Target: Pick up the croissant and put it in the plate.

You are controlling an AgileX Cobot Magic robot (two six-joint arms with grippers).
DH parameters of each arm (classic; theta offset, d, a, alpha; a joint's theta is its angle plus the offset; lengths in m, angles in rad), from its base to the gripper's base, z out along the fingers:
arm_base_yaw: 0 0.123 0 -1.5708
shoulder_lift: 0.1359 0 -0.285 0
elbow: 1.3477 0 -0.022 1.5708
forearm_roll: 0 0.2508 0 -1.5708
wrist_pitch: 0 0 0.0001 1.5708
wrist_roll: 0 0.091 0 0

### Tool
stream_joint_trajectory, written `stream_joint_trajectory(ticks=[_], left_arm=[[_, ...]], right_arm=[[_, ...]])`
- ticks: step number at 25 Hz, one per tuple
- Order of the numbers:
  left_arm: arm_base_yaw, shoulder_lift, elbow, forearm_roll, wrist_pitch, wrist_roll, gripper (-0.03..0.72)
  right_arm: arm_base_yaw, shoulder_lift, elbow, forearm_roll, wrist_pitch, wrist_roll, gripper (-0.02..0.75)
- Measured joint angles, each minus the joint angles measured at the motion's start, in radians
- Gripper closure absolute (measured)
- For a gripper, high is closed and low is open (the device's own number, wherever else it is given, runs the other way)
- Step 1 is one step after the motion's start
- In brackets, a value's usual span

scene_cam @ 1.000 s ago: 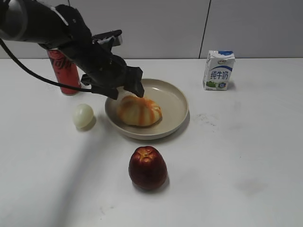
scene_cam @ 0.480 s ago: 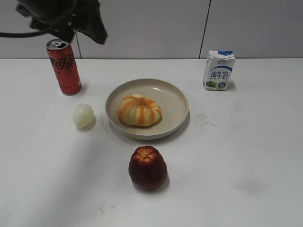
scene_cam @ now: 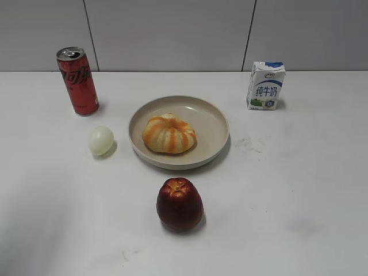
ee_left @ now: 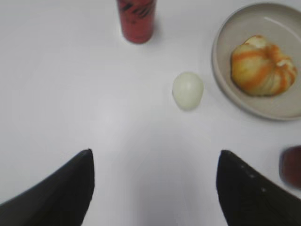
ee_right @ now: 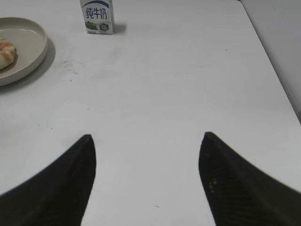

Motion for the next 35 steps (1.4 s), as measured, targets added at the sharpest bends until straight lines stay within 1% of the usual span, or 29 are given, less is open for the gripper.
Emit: stream_joint_trajectory(ticks=[3, 7, 10, 16, 21, 26, 35], left_arm=[[0.014, -0.180, 0.124, 0.000, -0.008, 0.000, 0.096], [0.017, -0.404, 0.221, 0.003, 0.005, 0.000, 0.097], [0.017, -0.575, 0.249, 0.008, 0.055, 0.000, 0.097], [0.017, -0.803, 0.287, 0.055, 0.134, 0.000, 0.097], [0.017, -0.870, 0.384, 0.062, 0.140, 0.000, 0.097], [0.017, -0.871, 0.425, 0.062, 0.078, 0.000, 0.097], [0.017, -0.858, 0.428, 0.062, 0.063, 0.000, 0.097]], right_arm=[[0.000, 0.000, 0.000, 0.000, 0.000, 0.000, 0.218], [0.000, 0.000, 0.000, 0.000, 0.000, 0.000, 0.218], [0.000, 0.000, 0.000, 0.000, 0.000, 0.000, 0.218], [0.000, 0.000, 0.000, 0.000, 0.000, 0.000, 0.218], [0.000, 0.000, 0.000, 0.000, 0.000, 0.000, 0.218], [0.000, 0.000, 0.000, 0.000, 0.000, 0.000, 0.218], [0.000, 0.000, 0.000, 0.000, 0.000, 0.000, 0.218]])
